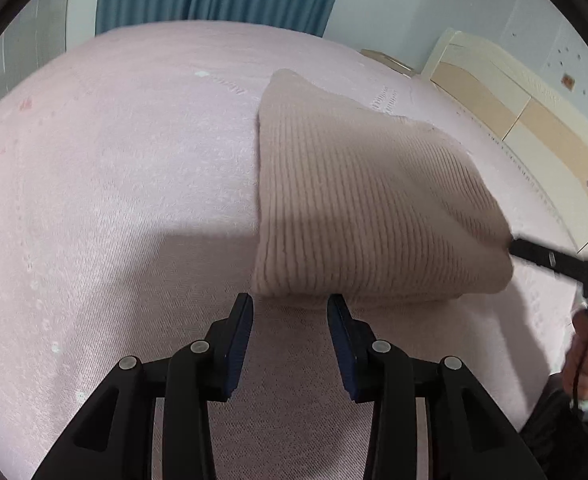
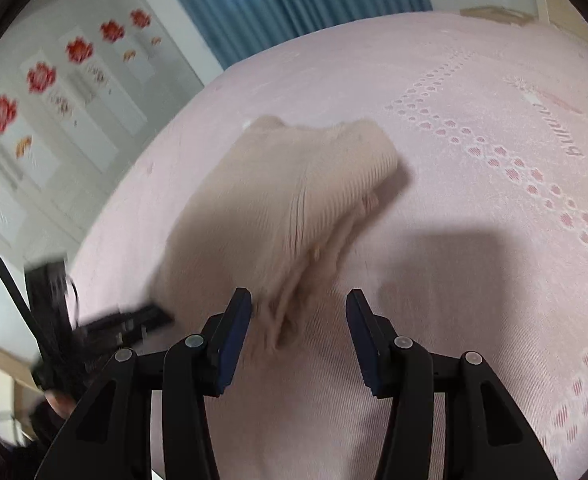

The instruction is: Fold small clothes

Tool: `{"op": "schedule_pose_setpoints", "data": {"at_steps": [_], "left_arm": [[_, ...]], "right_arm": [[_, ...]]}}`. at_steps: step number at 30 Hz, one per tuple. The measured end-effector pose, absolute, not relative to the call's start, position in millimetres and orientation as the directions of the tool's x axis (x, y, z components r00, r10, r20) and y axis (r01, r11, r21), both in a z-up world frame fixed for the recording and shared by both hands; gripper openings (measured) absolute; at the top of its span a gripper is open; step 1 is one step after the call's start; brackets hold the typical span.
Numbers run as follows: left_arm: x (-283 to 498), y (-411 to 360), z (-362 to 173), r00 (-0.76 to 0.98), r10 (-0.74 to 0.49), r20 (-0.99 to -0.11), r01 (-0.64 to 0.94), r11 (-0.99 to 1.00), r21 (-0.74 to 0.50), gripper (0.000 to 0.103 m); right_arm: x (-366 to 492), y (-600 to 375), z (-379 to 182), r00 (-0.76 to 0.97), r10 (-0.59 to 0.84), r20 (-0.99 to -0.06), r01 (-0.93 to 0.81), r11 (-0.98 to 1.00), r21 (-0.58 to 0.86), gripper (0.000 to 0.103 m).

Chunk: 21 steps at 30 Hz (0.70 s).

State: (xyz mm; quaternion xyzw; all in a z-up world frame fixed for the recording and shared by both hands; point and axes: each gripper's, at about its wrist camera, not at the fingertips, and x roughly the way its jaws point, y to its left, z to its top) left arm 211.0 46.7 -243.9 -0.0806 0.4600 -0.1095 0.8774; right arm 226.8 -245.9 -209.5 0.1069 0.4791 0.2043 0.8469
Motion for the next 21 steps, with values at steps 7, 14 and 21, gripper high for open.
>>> {"op": "schedule_pose_setpoints", "data": {"at_steps": [7,14,21], "left_arm": [[220.7,61.6,-247.0,0.543,-0.325,-0.774,0.051,0.933,-0.357,0.037],[212.8,66.0,-250.3,0.558,-0.318,-0.766,0.046,0.934,-0.355,0.037],[213.2,63.2,-245.8,0.556,-0.351,-0.753,0.082,0.925,-0.370,0.024]], "right_arm": [[199.5,-220.1,-238.4,0.451,0.430,-0.782,-0.283,0.900,0.332,0.044],[225.8,-198.3,-262.2,0.476,0.374,-0.796,-0.219,0.927,0.304,0.028],[223.1,-201.4,-255.8,0.537,0.374,-0.756,-0.239,0.927,0.289,0.009]]}}
